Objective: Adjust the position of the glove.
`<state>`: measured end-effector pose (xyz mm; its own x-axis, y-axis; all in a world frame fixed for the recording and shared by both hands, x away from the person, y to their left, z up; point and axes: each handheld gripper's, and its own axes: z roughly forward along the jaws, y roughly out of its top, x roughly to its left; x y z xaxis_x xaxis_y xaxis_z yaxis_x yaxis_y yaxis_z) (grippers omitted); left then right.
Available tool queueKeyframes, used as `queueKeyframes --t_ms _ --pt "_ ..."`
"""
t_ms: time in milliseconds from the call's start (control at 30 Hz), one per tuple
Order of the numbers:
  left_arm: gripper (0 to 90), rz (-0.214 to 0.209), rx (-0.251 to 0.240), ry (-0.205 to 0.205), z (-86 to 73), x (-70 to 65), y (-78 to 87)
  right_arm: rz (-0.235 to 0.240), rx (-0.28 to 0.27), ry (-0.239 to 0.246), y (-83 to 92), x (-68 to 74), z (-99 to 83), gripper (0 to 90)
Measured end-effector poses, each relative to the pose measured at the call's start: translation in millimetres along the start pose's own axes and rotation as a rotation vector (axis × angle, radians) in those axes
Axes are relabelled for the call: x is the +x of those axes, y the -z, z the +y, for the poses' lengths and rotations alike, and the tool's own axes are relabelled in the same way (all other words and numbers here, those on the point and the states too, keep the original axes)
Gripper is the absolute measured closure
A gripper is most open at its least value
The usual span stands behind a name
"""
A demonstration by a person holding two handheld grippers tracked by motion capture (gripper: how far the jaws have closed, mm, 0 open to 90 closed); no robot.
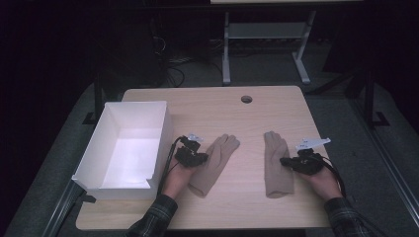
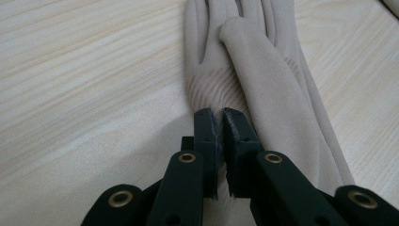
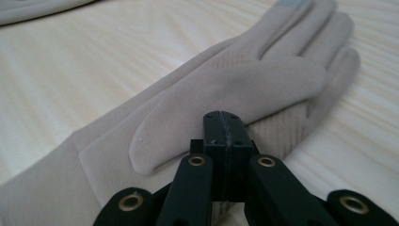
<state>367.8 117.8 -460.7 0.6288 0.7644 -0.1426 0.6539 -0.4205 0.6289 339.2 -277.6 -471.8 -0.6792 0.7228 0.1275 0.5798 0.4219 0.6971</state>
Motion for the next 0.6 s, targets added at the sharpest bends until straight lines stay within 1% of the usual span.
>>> queueKeyframes --t_ms 33,267,300,467,600 --pt "84.3 0.000 0.000 0.000 0.0 0.1 0.0 0.008 0.001 0.013 -1.1 2.6 0.6 90.0" --pt "84.3 -0.003 -0.001 0.004 -0.1 0.3 -0.1 0.055 0.011 0.063 -10.7 22.3 7.4 90.0" --pt "84.3 -0.003 -0.002 0.004 -0.1 0.3 -0.1 0.062 0.017 0.058 -11.9 26.1 8.7 90.0" --pt "84.3 -0.004 0.001 0.001 -0.1 0.7 0.1 0.096 0.027 0.097 -19.5 42.6 14.8 89.9" --pt "84.3 -0.004 -0.002 0.002 -0.1 0.5 -0.2 0.123 0.036 0.108 -23.7 52.1 18.2 89.9"
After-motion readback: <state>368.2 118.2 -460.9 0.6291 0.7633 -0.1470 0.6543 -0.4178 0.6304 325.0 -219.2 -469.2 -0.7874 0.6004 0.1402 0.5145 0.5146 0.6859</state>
